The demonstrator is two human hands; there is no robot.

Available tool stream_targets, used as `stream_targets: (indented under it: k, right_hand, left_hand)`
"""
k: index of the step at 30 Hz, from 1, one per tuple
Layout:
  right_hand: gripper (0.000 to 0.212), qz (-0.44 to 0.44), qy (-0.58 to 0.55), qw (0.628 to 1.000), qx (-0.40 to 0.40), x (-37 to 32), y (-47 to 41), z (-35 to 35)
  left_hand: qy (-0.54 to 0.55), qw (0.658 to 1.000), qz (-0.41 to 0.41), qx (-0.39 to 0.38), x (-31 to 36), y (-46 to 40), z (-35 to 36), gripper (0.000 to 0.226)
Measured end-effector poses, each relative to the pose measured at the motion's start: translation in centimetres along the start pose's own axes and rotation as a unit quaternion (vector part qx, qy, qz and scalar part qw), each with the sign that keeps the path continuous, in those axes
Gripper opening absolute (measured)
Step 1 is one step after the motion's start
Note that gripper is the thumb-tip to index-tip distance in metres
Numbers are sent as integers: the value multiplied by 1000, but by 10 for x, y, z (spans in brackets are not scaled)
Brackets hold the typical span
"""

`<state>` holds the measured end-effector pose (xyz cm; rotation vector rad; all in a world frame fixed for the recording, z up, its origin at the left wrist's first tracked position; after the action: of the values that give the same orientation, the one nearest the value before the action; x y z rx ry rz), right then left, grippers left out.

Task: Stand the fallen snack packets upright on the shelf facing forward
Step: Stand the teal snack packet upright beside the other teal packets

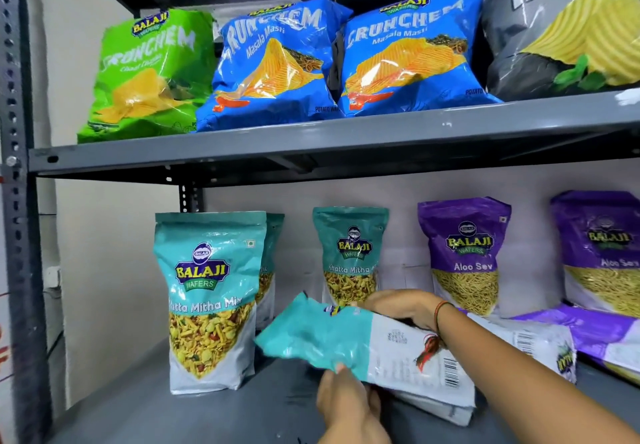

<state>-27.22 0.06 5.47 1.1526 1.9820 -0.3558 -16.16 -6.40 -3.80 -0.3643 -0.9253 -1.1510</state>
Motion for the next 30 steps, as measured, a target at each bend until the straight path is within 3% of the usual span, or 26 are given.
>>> stream_targets:
  k: [2, 4, 7, 8, 12, 14, 21, 24, 27, 30]
  right_hand:
    - [49, -13, -109, 994, 22, 2, 9, -8]
    - [51, -51, -162, 980, 105, -2, 23, -31]
    - [21, -146, -234, 937, 213, -18, 43, -61]
    - [12, -172, -236, 924, 247, -22, 50, -69]
    - [19, -233, -87, 850, 465, -23, 98, -96]
    - [15, -268, -43, 813, 515, -22, 119, -87]
    - [15, -334, -28, 791, 511, -18, 123, -41]
    - [18, -309, -57, 807, 500, -16, 123, -42]
    - [20, -287, -133, 823, 472, 0, 126, -26]
    - [21, -246, -129, 868, 412, 15, 119, 10]
  left_hand:
    - [-3, 999, 48, 15, 32, 2, 1, 21]
    - [-29, 996, 88, 11, 54, 4, 7, 26]
    - [-77, 987, 135, -37, 86, -1, 31, 28]
    - [-92, 983, 148, -57, 98, 0, 40, 27]
    - [-195, 952, 197, -127, 130, -17, 61, 24]
    - [-227, 935, 222, -160, 141, -28, 63, 23]
    - [-238, 923, 235, -189, 127, -59, 40, 25]
    - [-238, 928, 219, -184, 128, -60, 32, 28]
    - [-255, 943, 146, -158, 114, -69, 11, 51]
    - [-235, 954, 70, -171, 91, -75, -3, 62]
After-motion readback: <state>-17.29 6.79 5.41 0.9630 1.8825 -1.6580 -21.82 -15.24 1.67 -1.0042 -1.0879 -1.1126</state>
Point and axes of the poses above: each hand's wrist, its own y-axis away from the middle knuckle, its own z-axis out of the palm, x = y × z, the point moved 9 cm from there along -y, towards the middle knuckle, and after that the axes turned 6 degrees about -y, right-handed, at the moved point
